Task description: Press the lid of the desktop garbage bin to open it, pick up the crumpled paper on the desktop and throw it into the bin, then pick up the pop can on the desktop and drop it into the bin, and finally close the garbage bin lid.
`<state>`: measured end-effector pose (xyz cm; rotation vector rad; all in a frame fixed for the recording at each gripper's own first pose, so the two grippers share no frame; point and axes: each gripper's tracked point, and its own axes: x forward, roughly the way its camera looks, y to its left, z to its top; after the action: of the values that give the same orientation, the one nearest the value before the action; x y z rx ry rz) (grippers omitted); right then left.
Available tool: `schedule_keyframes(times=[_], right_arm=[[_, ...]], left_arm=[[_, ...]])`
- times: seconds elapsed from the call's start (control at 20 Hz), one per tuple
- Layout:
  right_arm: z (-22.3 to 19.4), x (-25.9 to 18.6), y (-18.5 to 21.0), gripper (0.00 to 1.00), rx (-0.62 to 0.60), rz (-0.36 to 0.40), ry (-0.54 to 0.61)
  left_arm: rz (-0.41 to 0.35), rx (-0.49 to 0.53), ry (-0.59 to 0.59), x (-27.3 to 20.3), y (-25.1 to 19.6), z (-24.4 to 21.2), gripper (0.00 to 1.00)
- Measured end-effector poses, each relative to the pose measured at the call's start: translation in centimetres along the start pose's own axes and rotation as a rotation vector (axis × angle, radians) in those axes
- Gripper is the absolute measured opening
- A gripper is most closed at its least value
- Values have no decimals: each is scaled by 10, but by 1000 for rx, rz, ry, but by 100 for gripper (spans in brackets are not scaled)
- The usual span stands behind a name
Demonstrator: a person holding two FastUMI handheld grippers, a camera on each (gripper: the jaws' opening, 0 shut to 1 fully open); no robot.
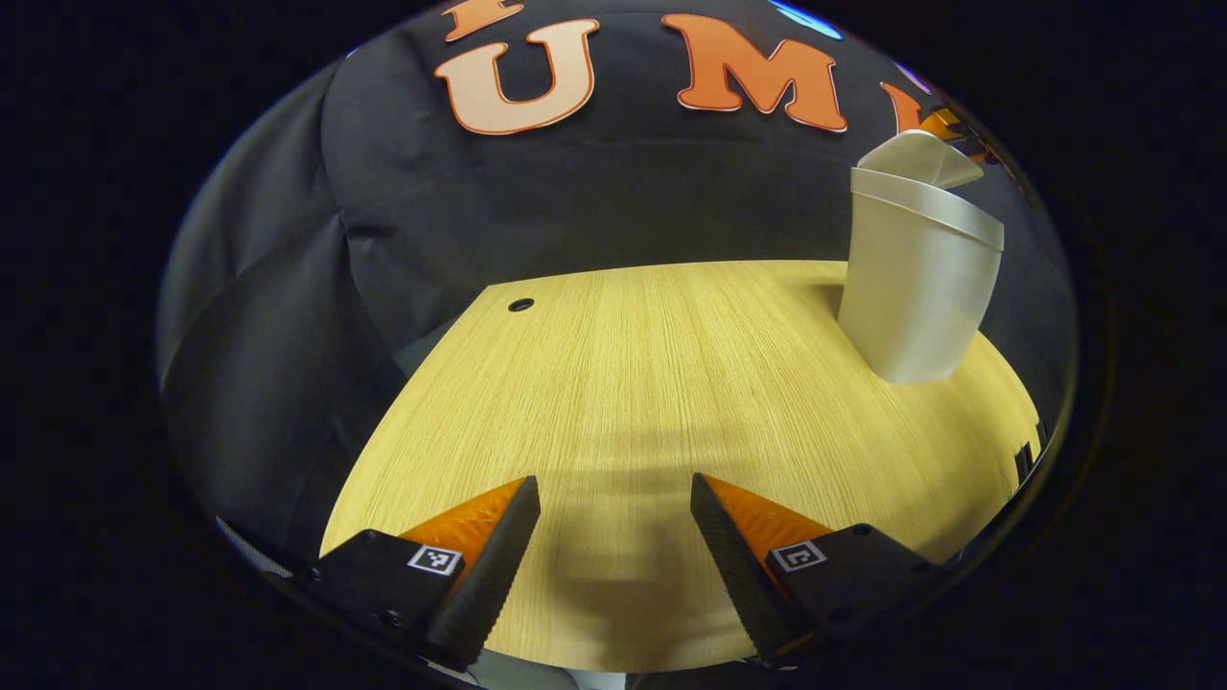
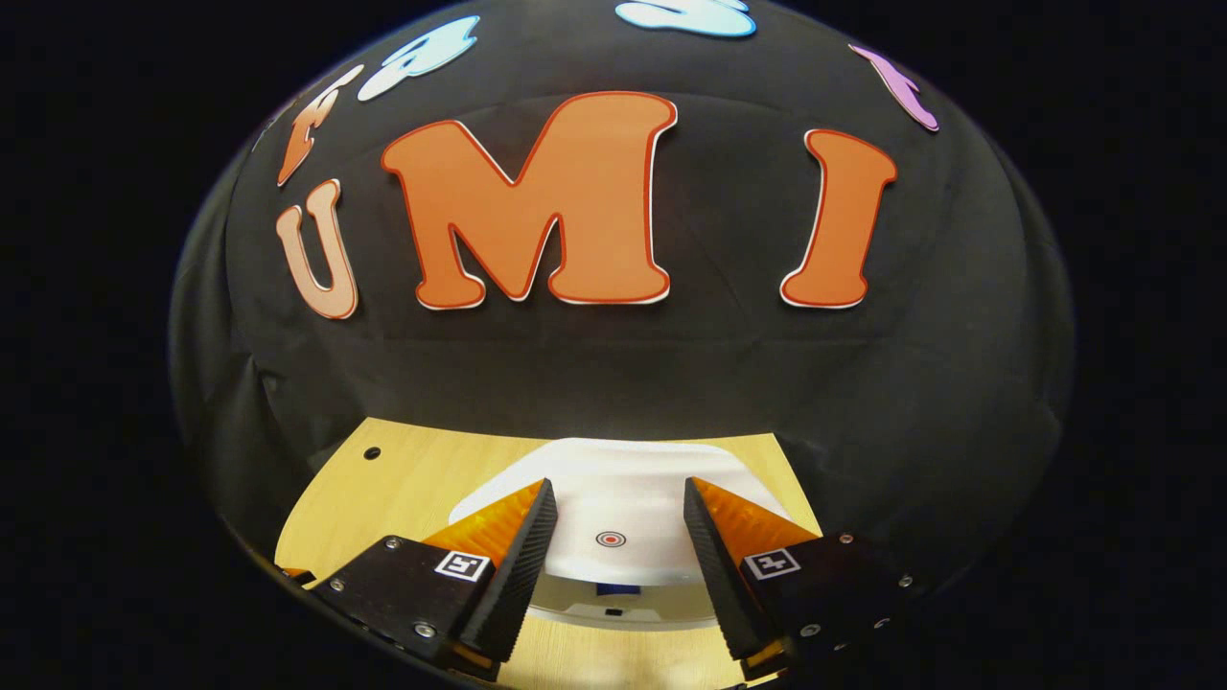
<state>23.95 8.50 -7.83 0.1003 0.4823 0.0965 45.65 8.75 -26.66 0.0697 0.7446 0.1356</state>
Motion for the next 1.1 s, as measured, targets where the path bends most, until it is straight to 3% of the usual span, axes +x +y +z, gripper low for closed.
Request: schedule_keyframes(times=[0.45, 0.85, 0.9, 0.95, 1.1], right_arm=[[-45, 2, 7, 80, 1, 12, 77], [-59, 5, 9, 80, -23, 0, 89], [-62, 5, 9, 75, -25, -4, 95], [-61, 4, 9, 80, -29, -7, 81], [-61, 4, 10, 80, -31, -13, 64]], left_arm=[[24, -1, 23, -1, 3, -2, 100], [3, 41, 37, -3, 3, -7, 100], [0, 43, 38, -2, 3, -7, 100], [-3, 44, 40, -2, 2, -7, 100], [-15, 50, 50, -2, 1, -9, 100]])
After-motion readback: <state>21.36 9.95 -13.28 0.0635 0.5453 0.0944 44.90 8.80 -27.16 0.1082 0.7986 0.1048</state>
